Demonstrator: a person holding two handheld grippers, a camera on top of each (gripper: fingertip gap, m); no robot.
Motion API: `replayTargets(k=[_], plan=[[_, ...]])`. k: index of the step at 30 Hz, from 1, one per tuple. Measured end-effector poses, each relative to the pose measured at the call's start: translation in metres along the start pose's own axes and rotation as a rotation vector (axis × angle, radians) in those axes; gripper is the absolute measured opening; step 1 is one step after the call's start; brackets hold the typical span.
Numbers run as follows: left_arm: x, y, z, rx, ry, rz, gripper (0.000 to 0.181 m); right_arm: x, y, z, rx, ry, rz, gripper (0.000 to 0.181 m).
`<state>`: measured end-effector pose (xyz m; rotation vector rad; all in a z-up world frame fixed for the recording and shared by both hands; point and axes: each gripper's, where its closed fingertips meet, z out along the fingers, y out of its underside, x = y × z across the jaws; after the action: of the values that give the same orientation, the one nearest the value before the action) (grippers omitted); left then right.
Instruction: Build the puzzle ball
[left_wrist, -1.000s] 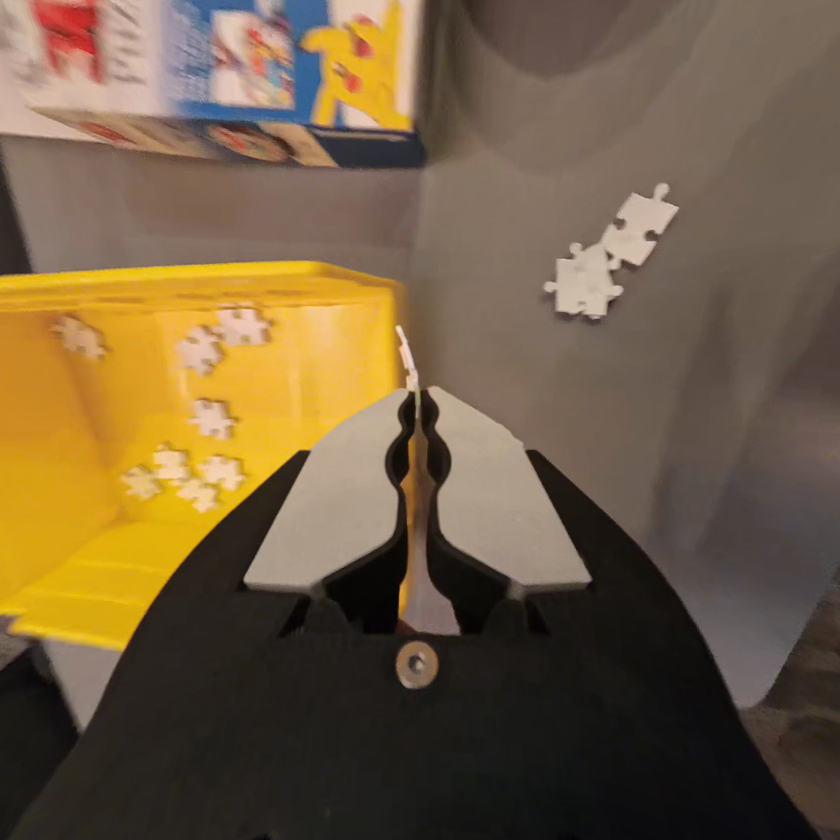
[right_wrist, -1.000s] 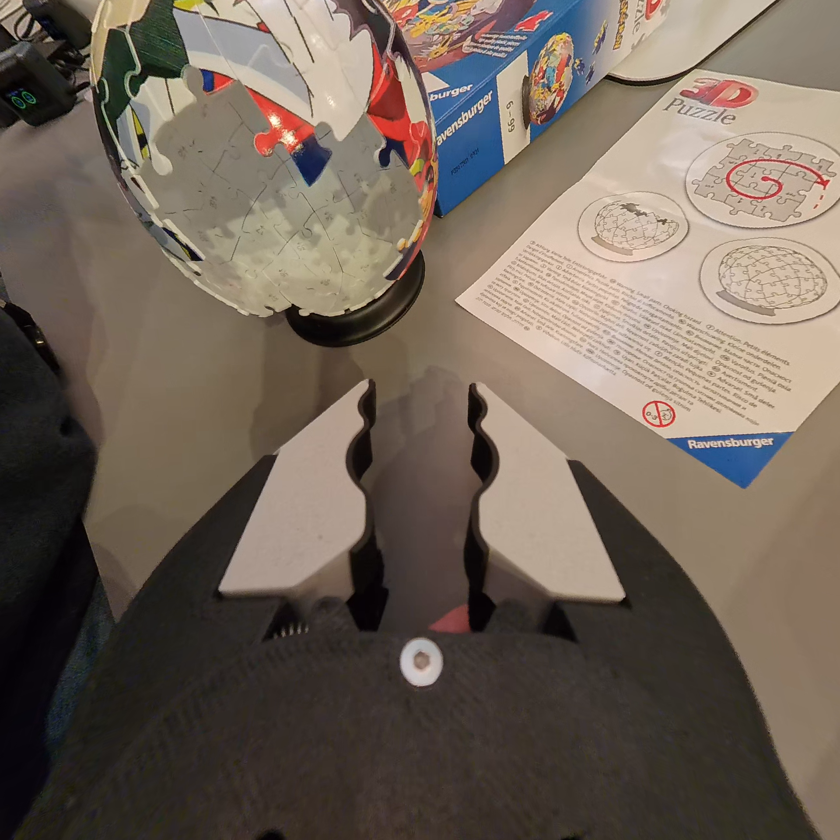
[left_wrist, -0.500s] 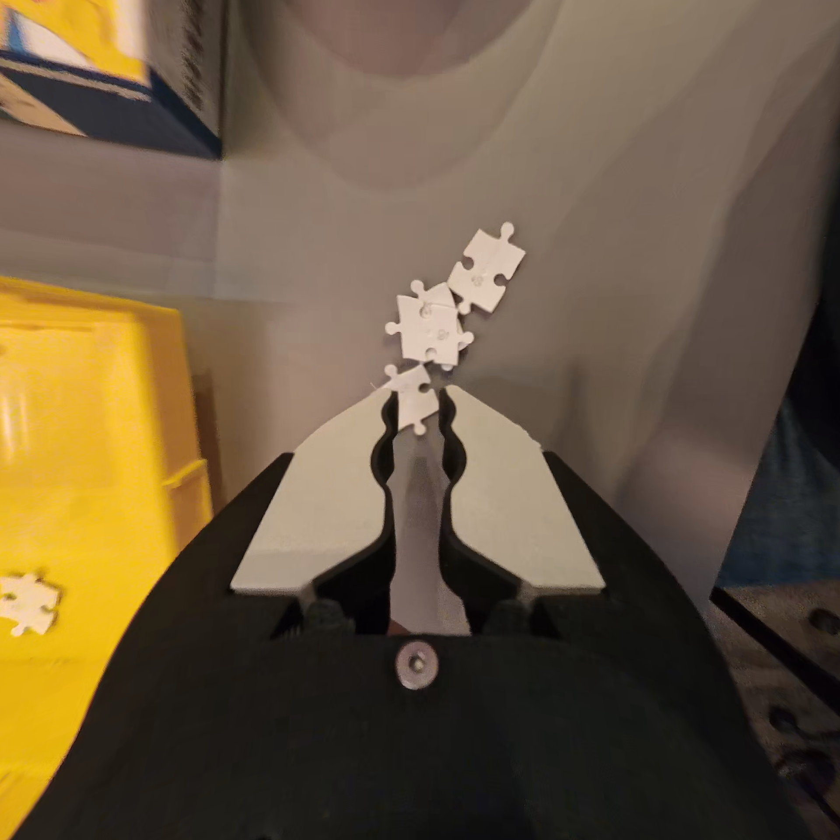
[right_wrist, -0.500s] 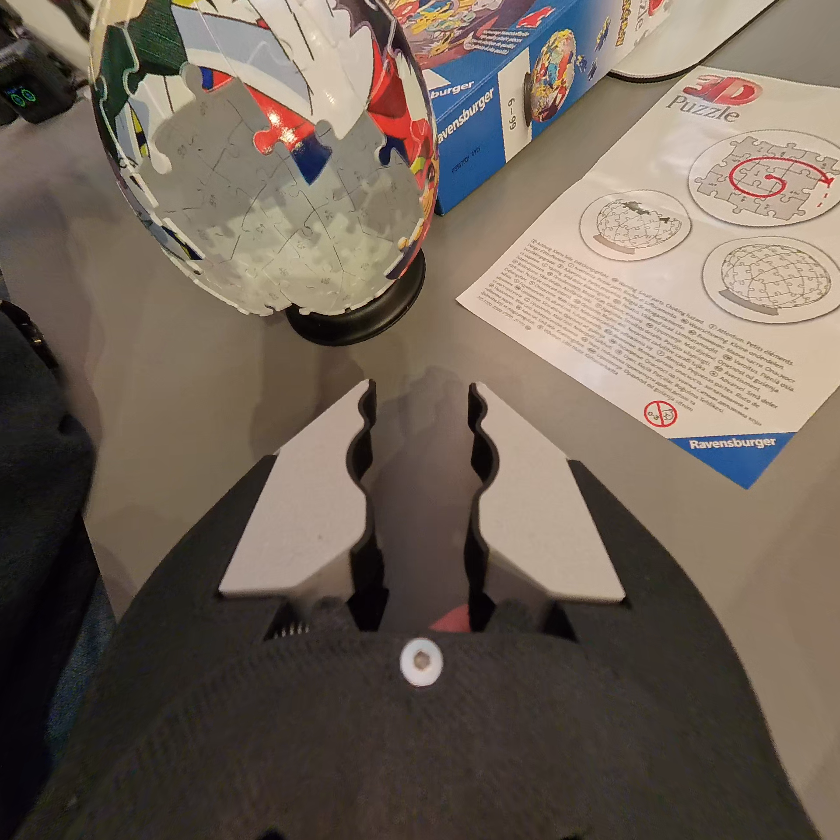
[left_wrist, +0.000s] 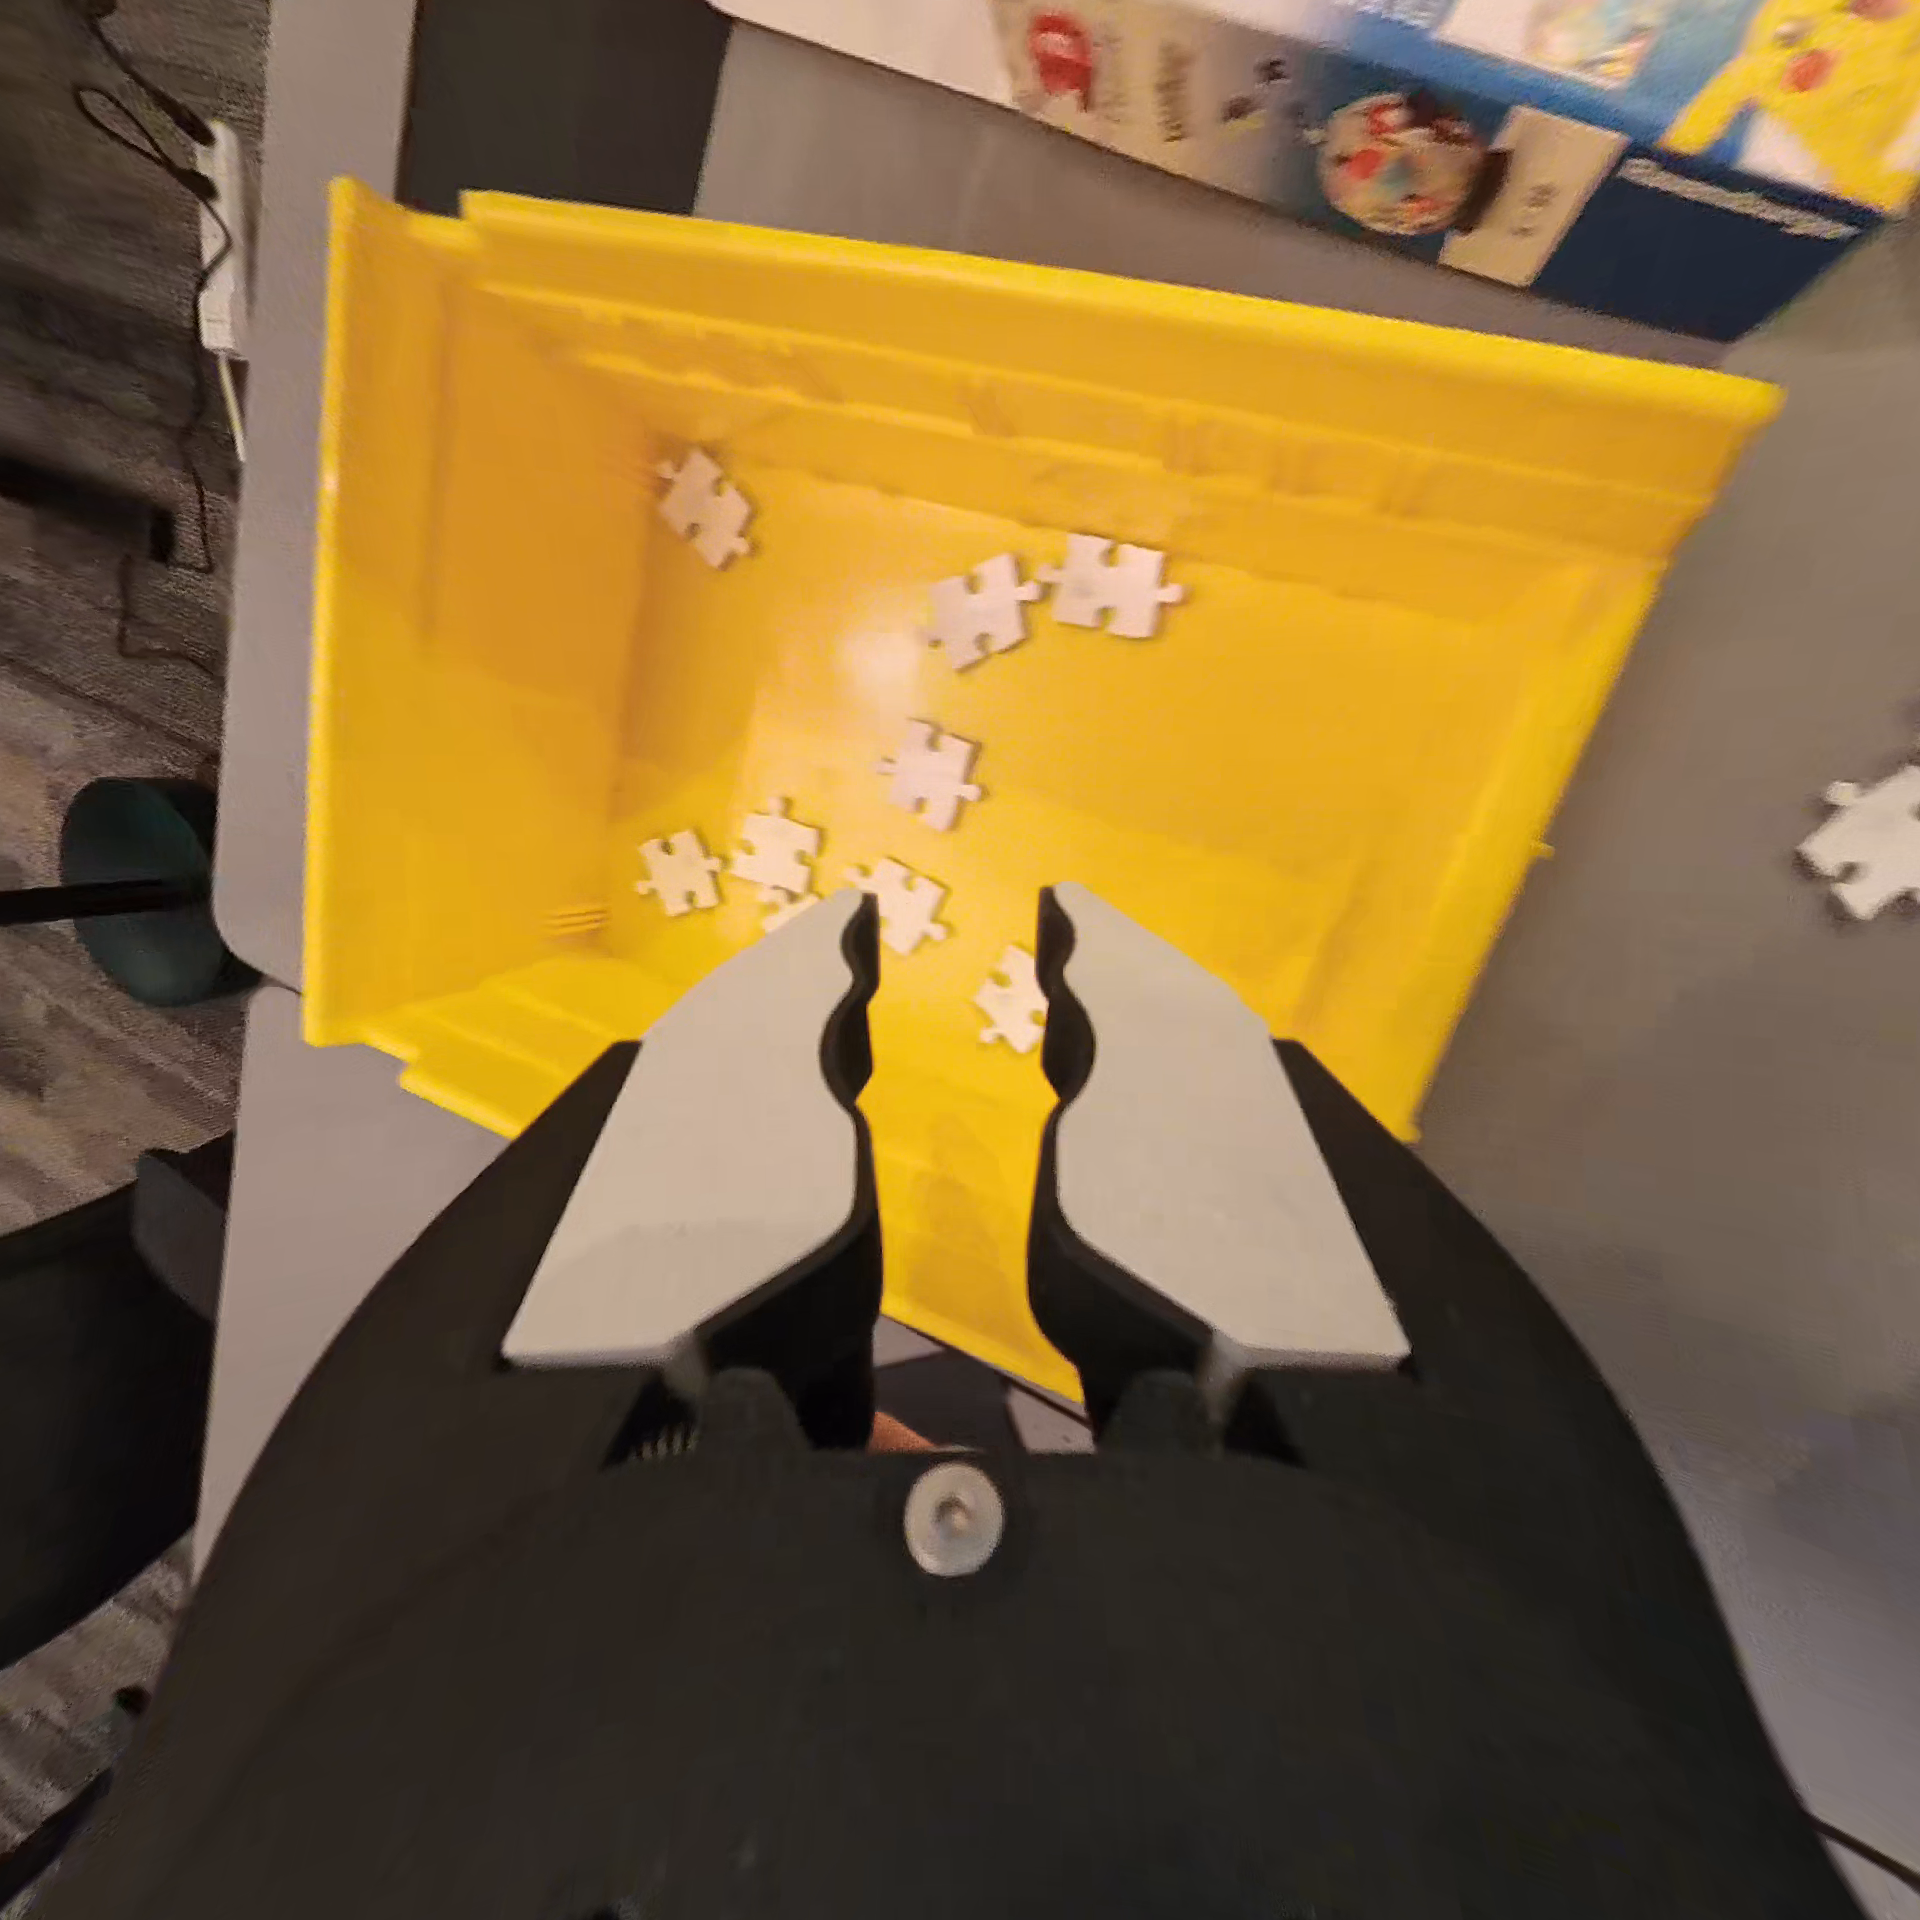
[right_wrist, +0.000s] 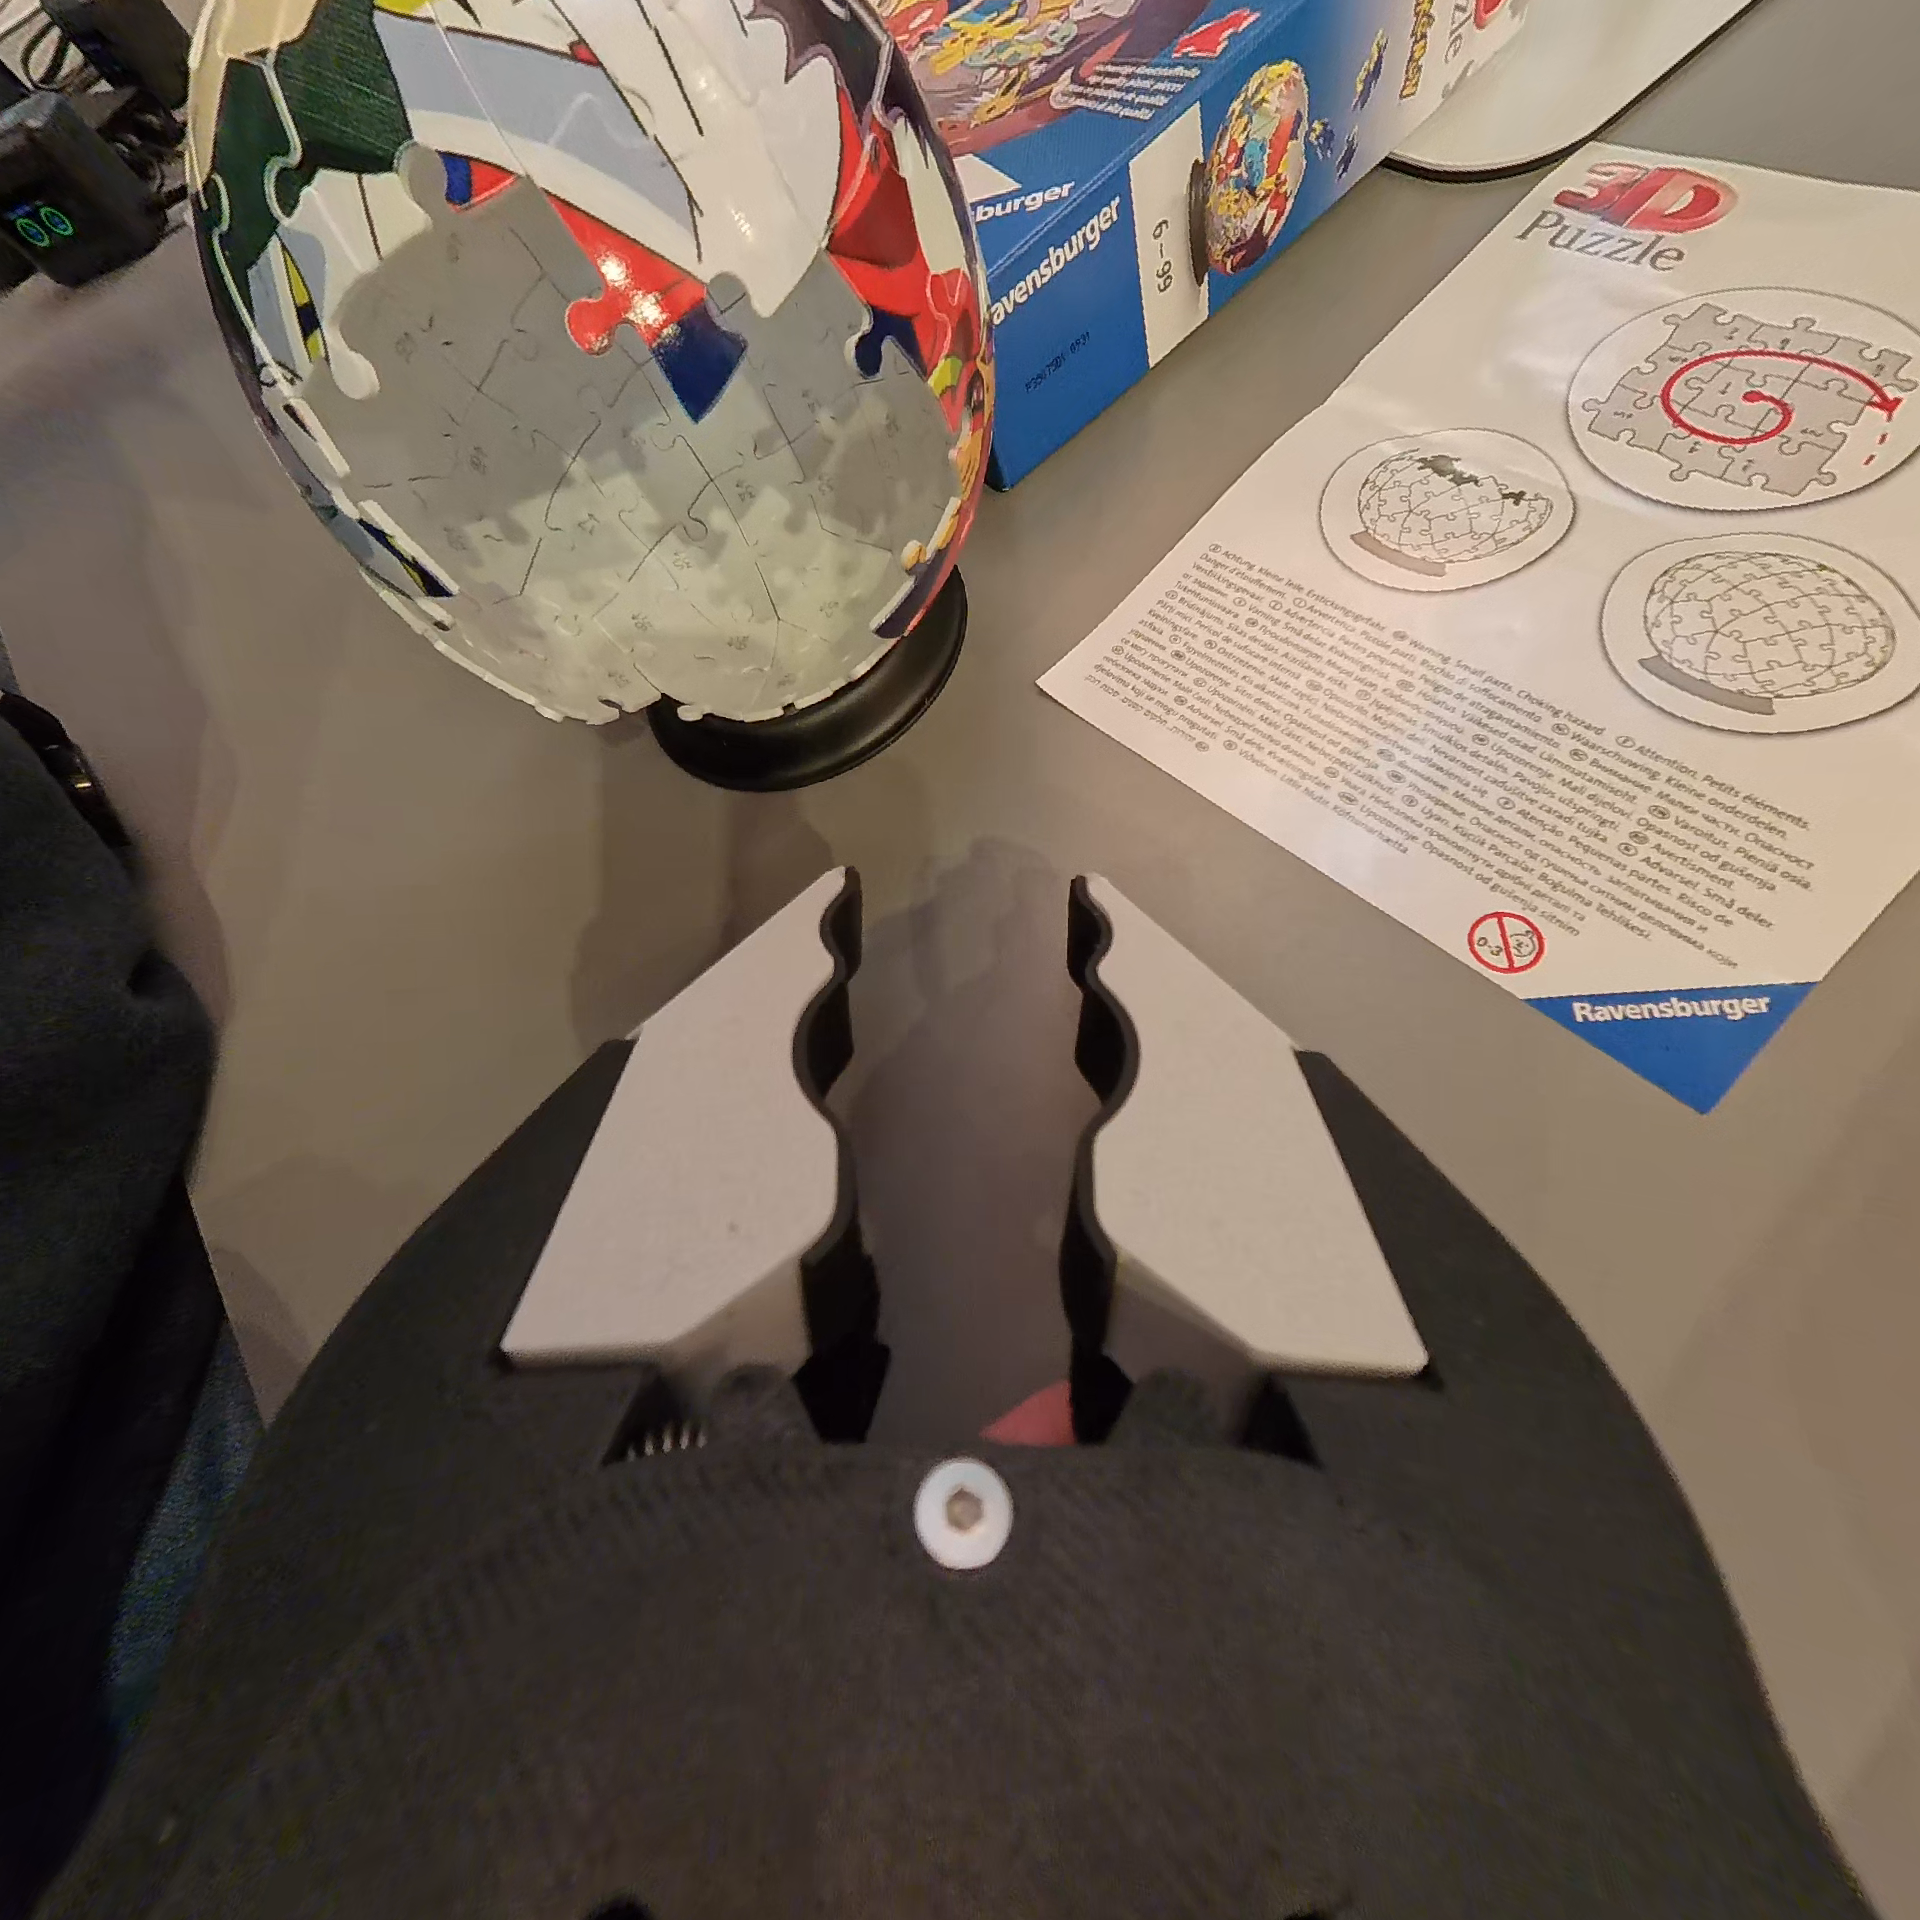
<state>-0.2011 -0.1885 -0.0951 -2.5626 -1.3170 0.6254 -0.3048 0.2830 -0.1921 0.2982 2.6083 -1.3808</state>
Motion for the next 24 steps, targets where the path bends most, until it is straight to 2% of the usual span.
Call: replayTargets(k=[4, 10, 18, 22, 24], plan=[[-0.035, 0.003, 0.022, -0.069, -0.017, 0.024, 0.027, 0.001, 0.000, 0.000, -0.001, 0.003, 0.002, 0.038], [-0.051, 0.014, 0.060, -0.169, 0.043, 0.061, 0.029, 0.001, 0.000, 0.000, -0.004, 0.004, 0.005, 0.037], [-0.069, -0.010, 0.109, -0.143, 0.059, 0.049, 0.030, 0.002, 0.001, 0.001, -0.007, 0.009, 0.005, 0.037], [-0.074, -0.024, 0.138, -0.110, 0.081, 0.011, 0.035, 0.002, 0.001, 0.001, -0.007, 0.010, 0.008, 0.037], [-0.077, -0.023, 0.150, -0.138, 0.072, 0.022, 0.038, 0.002, 0.001, 0.001, -0.006, 0.011, 0.008, 0.037]])
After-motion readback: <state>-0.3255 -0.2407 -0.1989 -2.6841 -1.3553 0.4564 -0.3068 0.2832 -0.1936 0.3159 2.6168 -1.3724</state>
